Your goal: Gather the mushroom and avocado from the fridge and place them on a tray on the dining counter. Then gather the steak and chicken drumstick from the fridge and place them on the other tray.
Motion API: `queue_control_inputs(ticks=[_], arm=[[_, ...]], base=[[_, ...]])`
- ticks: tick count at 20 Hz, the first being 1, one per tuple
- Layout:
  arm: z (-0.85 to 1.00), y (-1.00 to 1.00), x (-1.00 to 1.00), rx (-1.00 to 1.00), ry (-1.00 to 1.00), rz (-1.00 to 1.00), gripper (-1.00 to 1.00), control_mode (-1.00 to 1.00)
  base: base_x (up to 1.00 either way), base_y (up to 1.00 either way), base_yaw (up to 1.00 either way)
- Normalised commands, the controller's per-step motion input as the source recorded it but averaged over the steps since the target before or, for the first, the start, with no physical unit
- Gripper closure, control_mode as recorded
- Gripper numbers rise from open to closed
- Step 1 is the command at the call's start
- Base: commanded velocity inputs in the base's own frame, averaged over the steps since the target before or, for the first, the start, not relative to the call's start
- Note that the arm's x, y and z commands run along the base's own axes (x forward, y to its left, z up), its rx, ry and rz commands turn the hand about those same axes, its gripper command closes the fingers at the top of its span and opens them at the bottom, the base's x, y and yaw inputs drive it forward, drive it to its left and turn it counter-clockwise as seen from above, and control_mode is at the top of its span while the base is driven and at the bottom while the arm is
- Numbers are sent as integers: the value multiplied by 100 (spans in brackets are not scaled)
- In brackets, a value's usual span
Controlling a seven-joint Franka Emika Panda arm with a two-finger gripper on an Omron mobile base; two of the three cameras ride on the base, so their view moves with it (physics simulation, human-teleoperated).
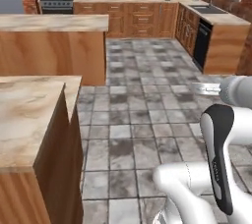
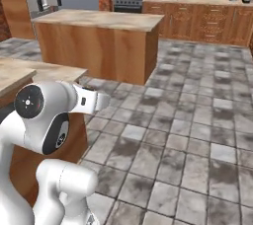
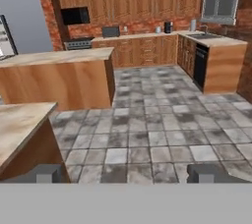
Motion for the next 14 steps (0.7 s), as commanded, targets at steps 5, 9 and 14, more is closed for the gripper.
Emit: queue_control_inputs(ticks=[5,9,14], arm=[[0,0,0,0,0,0,-100,100],[0,0,0,0,0,0,-100,100],[0,0,0,0,0,0,-100,100]], base=[[96,-56,29],[94,-55,31],[91,-50,33]])
